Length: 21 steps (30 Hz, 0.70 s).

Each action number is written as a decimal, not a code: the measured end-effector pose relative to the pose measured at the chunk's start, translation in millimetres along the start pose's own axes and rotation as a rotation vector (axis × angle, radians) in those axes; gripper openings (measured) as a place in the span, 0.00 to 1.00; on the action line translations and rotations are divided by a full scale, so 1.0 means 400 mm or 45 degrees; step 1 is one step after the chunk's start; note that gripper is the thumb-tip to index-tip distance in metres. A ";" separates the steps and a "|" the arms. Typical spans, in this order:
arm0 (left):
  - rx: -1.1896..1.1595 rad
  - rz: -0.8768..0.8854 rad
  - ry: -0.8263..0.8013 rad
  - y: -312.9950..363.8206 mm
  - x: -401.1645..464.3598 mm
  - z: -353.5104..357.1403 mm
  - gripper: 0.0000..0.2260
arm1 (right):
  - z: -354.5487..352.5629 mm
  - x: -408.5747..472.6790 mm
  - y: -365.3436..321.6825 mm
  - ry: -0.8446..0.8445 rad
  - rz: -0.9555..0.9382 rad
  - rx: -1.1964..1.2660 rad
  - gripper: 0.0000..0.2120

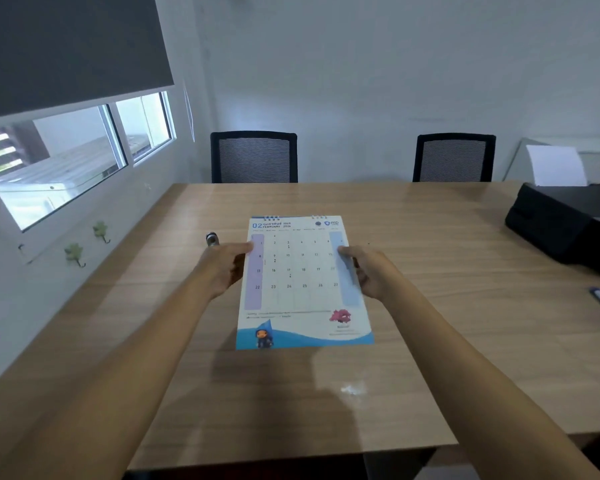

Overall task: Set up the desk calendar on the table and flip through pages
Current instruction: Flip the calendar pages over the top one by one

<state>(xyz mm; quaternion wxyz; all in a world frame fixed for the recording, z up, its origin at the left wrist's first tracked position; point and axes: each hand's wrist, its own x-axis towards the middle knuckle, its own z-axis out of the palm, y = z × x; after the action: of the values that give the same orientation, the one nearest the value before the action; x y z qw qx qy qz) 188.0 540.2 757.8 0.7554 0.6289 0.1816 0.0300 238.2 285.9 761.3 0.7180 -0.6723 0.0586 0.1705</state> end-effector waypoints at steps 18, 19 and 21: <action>1.532 0.600 0.000 0.097 0.102 0.060 0.23 | 0.086 0.117 -0.054 0.135 -0.591 -1.588 0.32; 1.558 0.581 -0.008 0.095 0.101 0.057 0.22 | 0.084 0.124 -0.041 0.131 -0.578 -1.594 0.32; 1.574 0.555 -0.030 0.093 0.101 0.054 0.18 | 0.081 0.130 -0.022 0.140 -0.559 -1.578 0.33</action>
<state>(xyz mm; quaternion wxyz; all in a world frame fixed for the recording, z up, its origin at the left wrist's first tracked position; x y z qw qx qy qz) 239.3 538.9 787.1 0.2331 0.9699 0.0252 0.0656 284.9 326.0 756.3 0.2121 -0.9652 -0.1523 -0.0122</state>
